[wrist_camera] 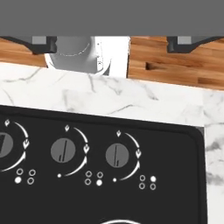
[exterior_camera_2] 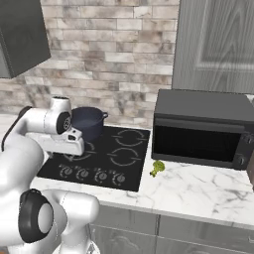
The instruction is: Turn on the burner for the pot on the stove. Wait thirty seconds for the pot to heat up. Then add the broccoli to the pot.
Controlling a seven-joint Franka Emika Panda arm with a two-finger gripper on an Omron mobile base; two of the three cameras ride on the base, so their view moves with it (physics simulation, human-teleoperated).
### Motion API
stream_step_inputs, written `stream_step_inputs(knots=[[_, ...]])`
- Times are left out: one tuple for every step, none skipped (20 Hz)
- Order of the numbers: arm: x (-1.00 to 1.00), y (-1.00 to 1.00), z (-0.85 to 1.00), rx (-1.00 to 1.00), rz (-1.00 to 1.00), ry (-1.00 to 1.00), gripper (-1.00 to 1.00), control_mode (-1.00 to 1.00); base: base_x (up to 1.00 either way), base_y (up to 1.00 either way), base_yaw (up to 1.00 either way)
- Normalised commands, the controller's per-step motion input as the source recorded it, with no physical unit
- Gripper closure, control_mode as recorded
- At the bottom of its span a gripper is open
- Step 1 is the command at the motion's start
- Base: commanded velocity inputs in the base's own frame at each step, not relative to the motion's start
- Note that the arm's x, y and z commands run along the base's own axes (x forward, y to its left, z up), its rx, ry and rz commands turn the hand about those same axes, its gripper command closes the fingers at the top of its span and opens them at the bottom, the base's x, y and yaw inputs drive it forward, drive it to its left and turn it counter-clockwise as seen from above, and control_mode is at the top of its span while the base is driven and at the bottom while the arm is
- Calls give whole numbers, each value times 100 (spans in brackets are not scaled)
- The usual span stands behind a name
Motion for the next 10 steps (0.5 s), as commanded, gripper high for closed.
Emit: stream_step_inputs(knots=[[0, -21, -24, 0, 0, 0, -100, -100, 0, 0, 0], [1, -23, -21, 0, 0, 0, -100, -100, 0, 0, 0], [2, -24, -21, 0, 0, 0, -100, -100, 0, 0, 0], [6, -24, -21, 0, 0, 0, -100, -100, 0, 0, 0], [11, -24, -23, 0, 0, 0, -100, -100, 0, 0, 0], [14, -26, -21, 0, 0, 0, -100, -100, 0, 0, 0], [16, -26, -21, 0, 0, 0, -100, -100, 0, 0, 0], [19, -25, -22, 0, 0, 0, -100, -100, 0, 0, 0], [23, -24, -20, 0, 0, 0, -100, -100, 0, 0, 0], [26, -21, -20, 0, 0, 0, -100, -100, 0, 0, 0]])
